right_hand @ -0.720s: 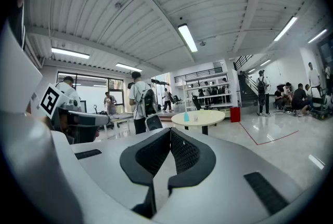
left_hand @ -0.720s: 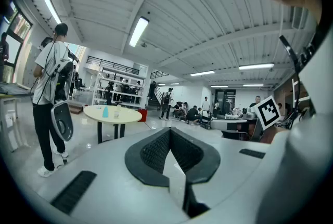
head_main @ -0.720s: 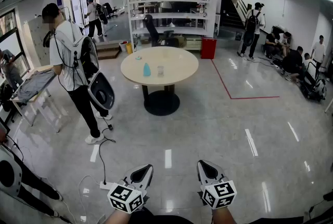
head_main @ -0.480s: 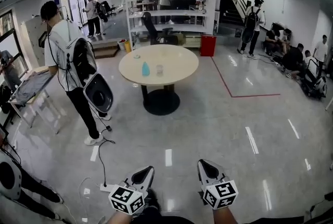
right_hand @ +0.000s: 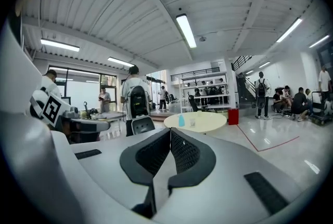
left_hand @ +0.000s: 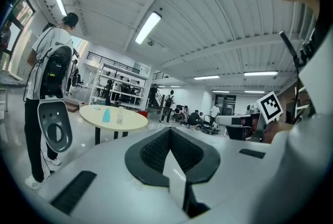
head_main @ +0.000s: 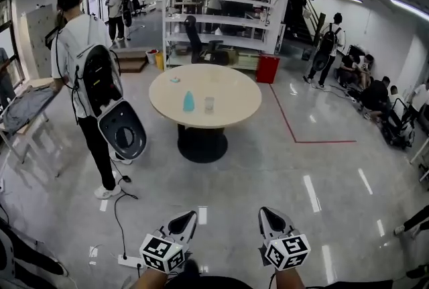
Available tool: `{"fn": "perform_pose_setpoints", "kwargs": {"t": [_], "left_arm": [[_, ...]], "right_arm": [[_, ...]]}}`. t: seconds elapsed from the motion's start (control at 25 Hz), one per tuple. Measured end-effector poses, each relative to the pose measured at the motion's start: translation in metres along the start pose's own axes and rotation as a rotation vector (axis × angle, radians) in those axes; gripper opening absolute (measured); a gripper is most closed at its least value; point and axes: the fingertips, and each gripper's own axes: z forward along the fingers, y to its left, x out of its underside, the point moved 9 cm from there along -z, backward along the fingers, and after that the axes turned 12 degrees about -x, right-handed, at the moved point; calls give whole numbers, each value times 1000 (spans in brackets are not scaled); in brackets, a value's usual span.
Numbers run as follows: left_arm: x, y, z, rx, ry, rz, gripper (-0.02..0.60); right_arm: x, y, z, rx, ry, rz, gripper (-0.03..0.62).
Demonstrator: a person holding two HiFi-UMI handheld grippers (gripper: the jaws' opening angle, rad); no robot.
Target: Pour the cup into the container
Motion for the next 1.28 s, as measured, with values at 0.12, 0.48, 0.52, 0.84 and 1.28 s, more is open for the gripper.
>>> {"fn": "perform_pose_setpoints", "kwargs": {"t": [0.12, 0.48, 0.52, 0.84, 1.28], "left_arm": [[-20, 35, 27, 7, -9, 10, 2], [-44, 116, 109, 43, 17, -52, 2], [-48, 119, 116, 38, 19, -56, 2], [-62, 158, 220, 14, -9, -32, 2], [-126, 168, 407, -72, -37, 26, 2]], "right_arm": [[-19, -7, 44, 0, -10, 0, 6], [-42, -31, 164, -34, 38, 9, 6], [-47, -36, 171, -43, 36, 6, 6], [-41, -116, 271, -83, -5, 26, 6], [-92, -280, 387, -176, -65, -2, 6]]}}
